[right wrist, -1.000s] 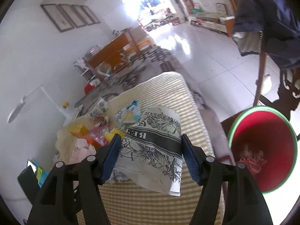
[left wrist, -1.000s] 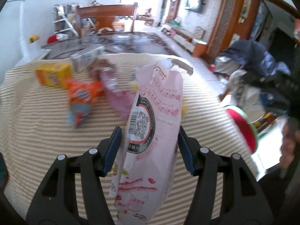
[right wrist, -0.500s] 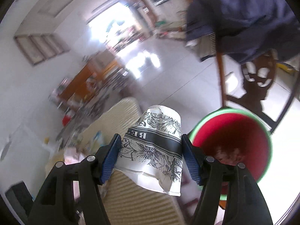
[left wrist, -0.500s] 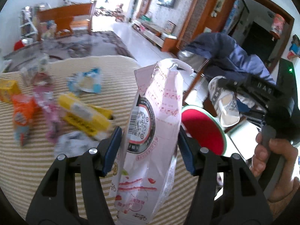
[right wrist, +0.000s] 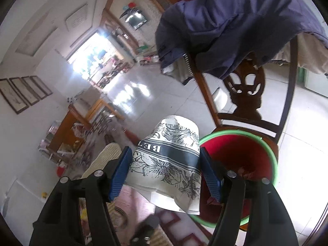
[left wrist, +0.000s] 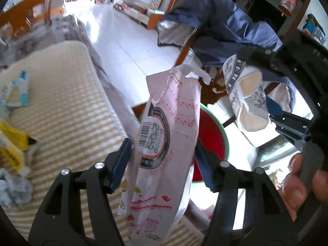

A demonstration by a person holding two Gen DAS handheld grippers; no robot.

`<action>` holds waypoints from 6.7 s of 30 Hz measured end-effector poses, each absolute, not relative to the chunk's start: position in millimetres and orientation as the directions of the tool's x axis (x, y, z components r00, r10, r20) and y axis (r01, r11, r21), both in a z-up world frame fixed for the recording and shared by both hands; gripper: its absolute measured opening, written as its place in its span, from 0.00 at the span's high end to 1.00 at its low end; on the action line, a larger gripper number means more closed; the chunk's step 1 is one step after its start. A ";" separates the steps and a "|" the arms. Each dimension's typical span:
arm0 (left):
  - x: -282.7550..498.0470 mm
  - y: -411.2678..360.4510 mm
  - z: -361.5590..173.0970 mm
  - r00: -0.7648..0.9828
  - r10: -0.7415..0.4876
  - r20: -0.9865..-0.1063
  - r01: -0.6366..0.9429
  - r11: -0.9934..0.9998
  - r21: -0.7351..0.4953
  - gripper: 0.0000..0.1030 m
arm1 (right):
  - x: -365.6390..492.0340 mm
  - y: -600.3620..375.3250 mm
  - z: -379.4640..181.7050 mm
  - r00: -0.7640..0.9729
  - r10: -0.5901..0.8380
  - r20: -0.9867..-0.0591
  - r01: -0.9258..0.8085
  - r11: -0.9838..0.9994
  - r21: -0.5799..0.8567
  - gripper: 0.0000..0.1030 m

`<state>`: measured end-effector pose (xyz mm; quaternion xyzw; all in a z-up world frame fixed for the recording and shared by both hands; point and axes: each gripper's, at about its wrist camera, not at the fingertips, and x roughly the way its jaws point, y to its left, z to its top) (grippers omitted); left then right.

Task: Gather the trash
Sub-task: 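Carry the cup and pink bag over the red bin and open both grippers, then move back over the table and grasp the orange chip bag with the left gripper, then grasp the long yellow package with the right gripper while the left holds the orange bag, then carry the orange bag and yellow package over the red bin and open both grippers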

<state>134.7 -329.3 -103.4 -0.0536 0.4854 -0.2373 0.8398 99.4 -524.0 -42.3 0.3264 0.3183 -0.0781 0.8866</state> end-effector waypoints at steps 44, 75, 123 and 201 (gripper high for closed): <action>99.9 25.3 -106.0 0.599 -0.113 -0.793 -0.316 0.876 -0.364 0.42 | 133.7 -389.7 -55.5 0.650 0.160 -0.743 0.075 0.959 0.272 0.15; 2.9 29.6 -102.6 0.669 -0.125 -0.733 -0.277 0.873 -0.401 0.39 | 163.3 -204.5 -118.6 0.379 0.361 -0.852 -0.468 0.869 0.160 0.15; 15.6 25.5 -125.8 0.601 -0.099 -0.793 -0.303 0.890 -0.341 0.34 | 161.4 -189.3 -112.1 0.347 0.434 -0.831 -0.540 0.817 0.201 0.71; 84.8 -197.0 -62.9 0.641 -0.353 -0.682 0.141 0.927 -0.348 0.37 | 103.4 -476.5 -51.5 0.705 0.294 -0.645 0.169 0.814 0.556 0.66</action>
